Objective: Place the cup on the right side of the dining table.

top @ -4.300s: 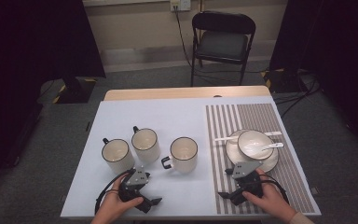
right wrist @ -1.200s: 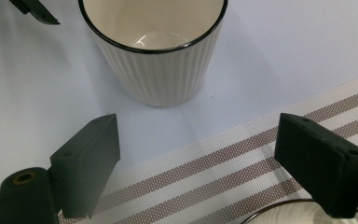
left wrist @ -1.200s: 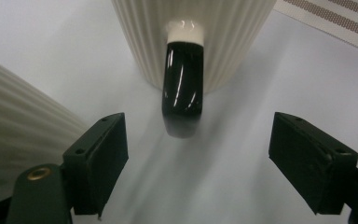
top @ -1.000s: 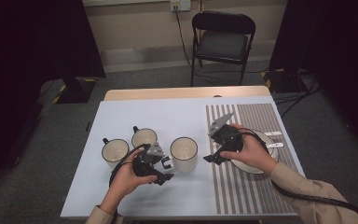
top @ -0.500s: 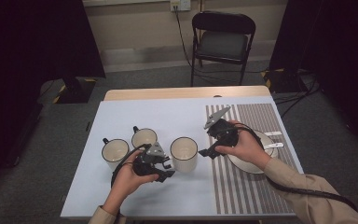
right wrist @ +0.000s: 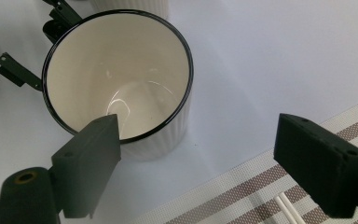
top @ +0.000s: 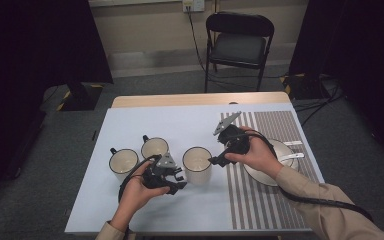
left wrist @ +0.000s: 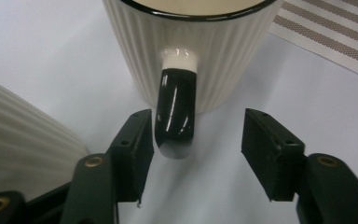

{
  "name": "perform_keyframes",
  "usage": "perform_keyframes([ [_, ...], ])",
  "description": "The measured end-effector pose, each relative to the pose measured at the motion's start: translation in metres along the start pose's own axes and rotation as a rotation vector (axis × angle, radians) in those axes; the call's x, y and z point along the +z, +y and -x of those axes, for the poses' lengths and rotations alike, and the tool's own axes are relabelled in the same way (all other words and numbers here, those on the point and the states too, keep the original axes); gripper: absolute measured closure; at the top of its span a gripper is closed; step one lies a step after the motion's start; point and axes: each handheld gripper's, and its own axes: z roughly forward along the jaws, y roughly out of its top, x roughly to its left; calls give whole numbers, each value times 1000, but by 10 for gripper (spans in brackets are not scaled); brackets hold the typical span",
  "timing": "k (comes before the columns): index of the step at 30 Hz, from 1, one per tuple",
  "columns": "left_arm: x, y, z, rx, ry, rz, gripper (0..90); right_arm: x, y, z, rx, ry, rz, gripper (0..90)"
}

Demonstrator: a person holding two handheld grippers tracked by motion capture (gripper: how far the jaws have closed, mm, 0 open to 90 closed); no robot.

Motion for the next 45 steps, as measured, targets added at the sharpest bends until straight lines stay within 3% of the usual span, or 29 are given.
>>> perform_keyframes([
  [5, -2, -1, -1, -22, 22, -5, 500, -1, 2, 2, 19, 2, 13, 166],
  [13, -7, -3, -4, -28, 57, -18, 751, 3, 10, -3, 10, 6, 10, 189],
  [15, -8, -3, -3, -29, 61, -21, 770, 5, 12, -5, 12, 6, 4, 203],
  [19, -8, -3, -3, -43, 68, -22, 774, 9, 14, -5, 20, 15, 5, 289],
  [26, -8, -2, -2, -34, 77, -32, 774, 18, 15, -4, 57, 15, -18, 355],
  [45, -10, 3, 7, -15, 53, -48, 774, 29, 15, -6, 131, 13, -76, 626],
])
